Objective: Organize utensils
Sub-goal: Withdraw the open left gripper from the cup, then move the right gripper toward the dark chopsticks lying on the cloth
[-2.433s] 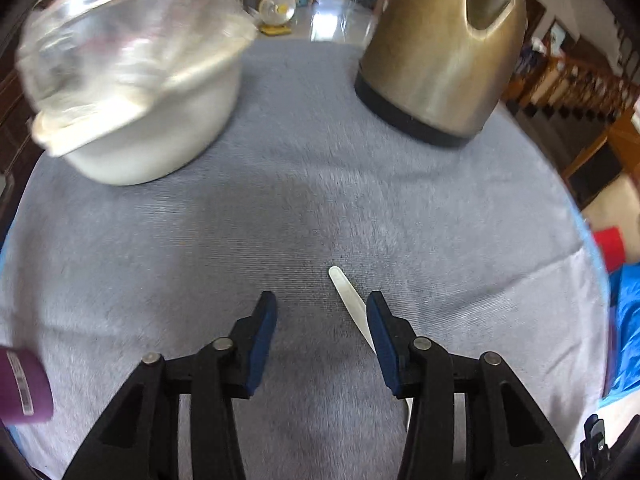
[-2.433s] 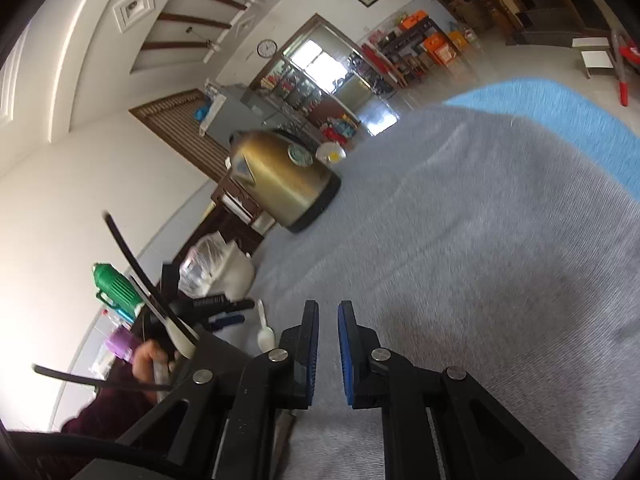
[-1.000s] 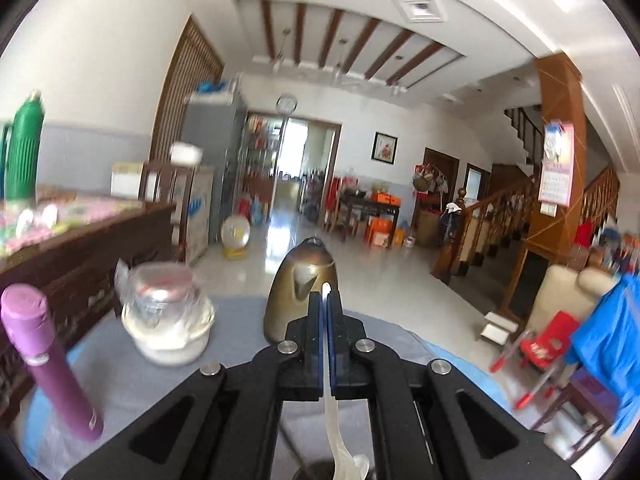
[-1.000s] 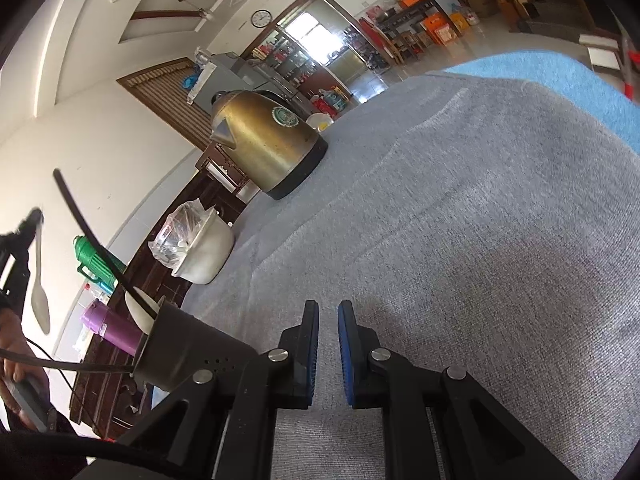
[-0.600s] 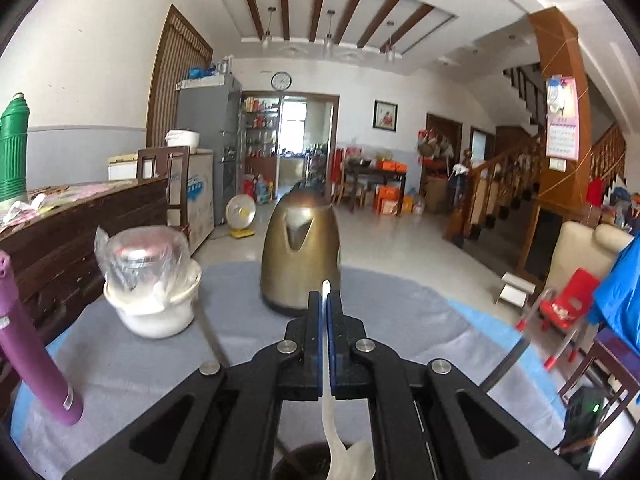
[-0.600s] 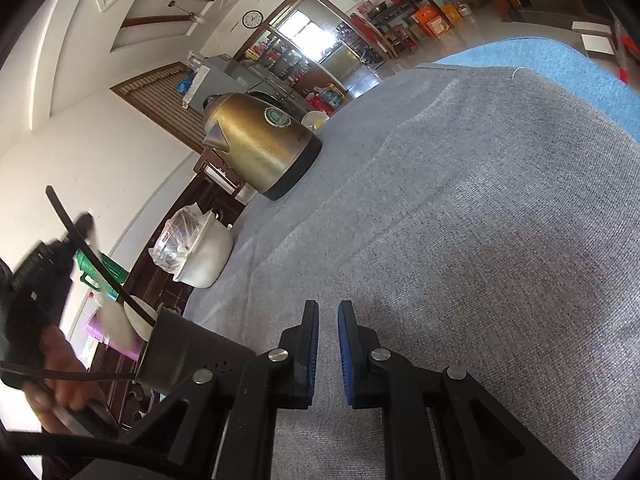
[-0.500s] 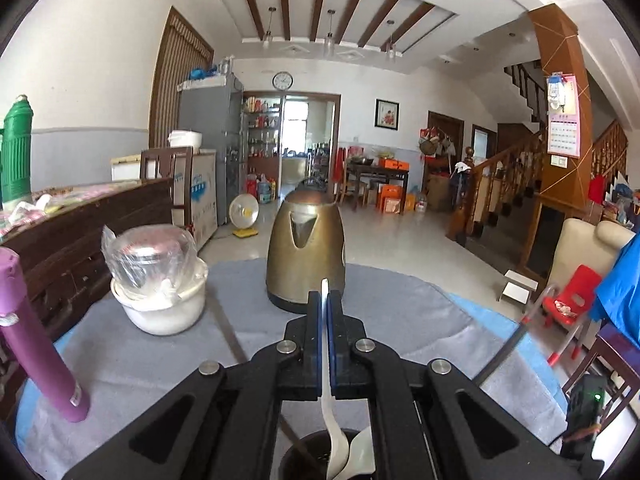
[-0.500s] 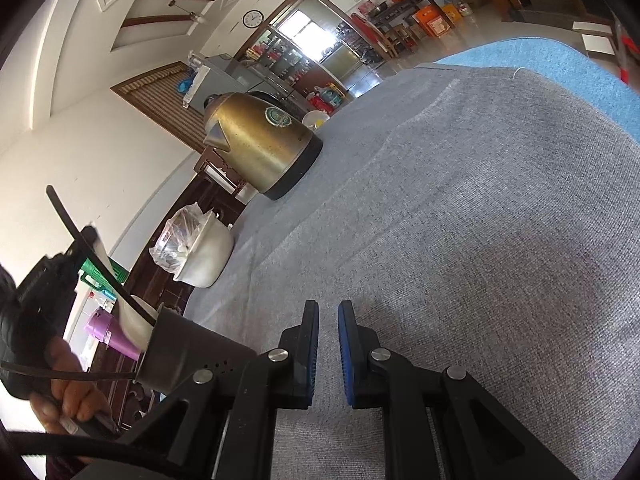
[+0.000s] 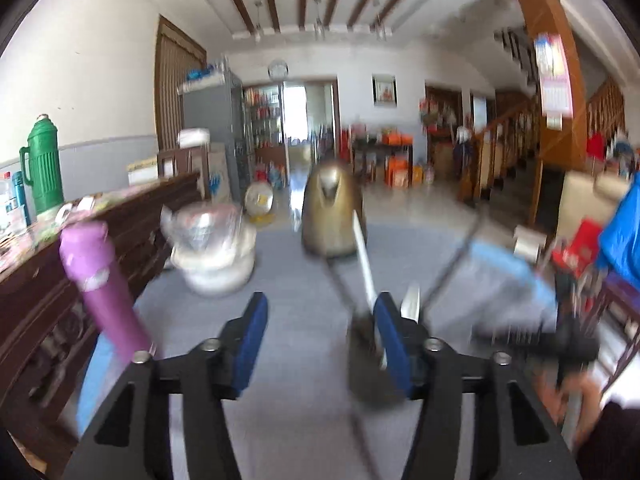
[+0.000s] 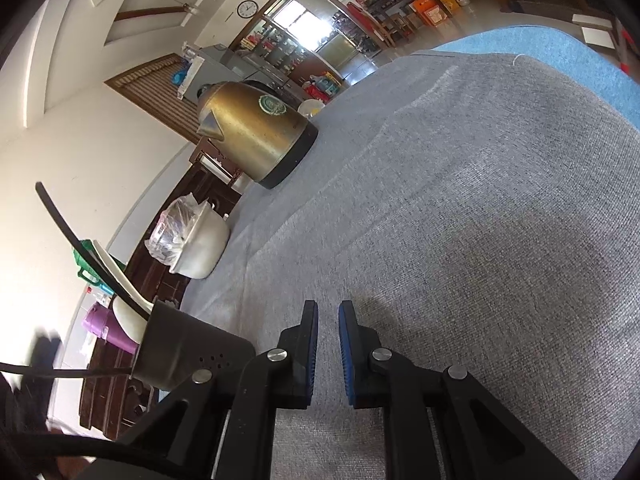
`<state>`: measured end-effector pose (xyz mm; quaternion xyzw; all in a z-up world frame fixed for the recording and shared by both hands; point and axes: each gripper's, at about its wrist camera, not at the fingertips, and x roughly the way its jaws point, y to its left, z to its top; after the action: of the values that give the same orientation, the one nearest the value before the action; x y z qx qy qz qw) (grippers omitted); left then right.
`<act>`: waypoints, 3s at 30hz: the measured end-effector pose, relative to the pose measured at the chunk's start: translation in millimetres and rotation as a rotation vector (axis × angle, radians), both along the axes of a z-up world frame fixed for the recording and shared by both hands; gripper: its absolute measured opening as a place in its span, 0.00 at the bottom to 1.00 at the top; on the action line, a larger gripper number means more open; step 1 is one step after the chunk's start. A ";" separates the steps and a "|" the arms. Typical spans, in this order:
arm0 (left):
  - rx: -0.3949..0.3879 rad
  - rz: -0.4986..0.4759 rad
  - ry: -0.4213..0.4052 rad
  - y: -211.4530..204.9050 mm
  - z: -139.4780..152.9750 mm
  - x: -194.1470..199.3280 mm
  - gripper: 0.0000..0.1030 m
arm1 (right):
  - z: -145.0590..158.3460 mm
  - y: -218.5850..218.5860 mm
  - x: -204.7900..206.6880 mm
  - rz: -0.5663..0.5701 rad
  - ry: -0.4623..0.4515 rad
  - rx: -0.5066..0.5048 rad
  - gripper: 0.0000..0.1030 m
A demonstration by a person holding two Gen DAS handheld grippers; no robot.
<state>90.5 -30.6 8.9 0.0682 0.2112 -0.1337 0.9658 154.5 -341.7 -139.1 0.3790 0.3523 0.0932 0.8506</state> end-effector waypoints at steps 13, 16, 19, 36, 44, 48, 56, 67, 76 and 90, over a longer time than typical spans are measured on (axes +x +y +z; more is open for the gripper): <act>-0.036 0.020 0.425 21.9 -78.8 -16.8 0.61 | 12.6 18.8 -21.2 0.010 0.006 -0.130 0.16; -0.053 0.020 0.450 25.4 -84.5 -18.0 0.61 | 10.5 28.9 -43.7 0.024 0.002 -0.105 0.21; -0.039 0.018 0.431 24.5 -84.3 -24.5 0.61 | 12.6 36.2 -63.6 0.037 -0.008 -0.096 0.25; 0.093 0.155 0.391 36.0 -73.3 -28.4 0.65 | 54.8 101.9 -105.4 0.069 -0.093 -0.311 0.63; 0.165 0.208 0.435 35.1 -79.8 -21.0 0.65 | 59.1 116.6 -100.4 0.081 -0.051 -0.360 0.50; 0.174 0.209 0.444 34.1 -82.5 -19.7 0.65 | 55.6 120.9 -93.1 0.097 -0.016 -0.358 0.39; 0.191 0.200 0.462 28.8 -86.4 -16.1 0.65 | 47.6 119.2 -78.7 0.091 0.057 -0.325 0.39; 0.196 0.200 0.486 29.0 -93.8 -10.7 0.65 | 42.8 112.8 -77.0 0.090 0.071 -0.283 0.39; 0.162 0.191 0.535 30.3 -101.7 -10.7 0.65 | 41.8 121.0 -67.4 0.109 0.095 -0.296 0.39; 0.146 0.177 0.572 28.0 -107.5 -13.7 0.65 | 24.5 147.9 -66.2 0.182 0.148 -0.406 0.33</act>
<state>76.8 -2.6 -98.6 0.0784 0.4889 -0.0471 0.8676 88.2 -193.8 -114.6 0.1727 0.4578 0.0688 0.8694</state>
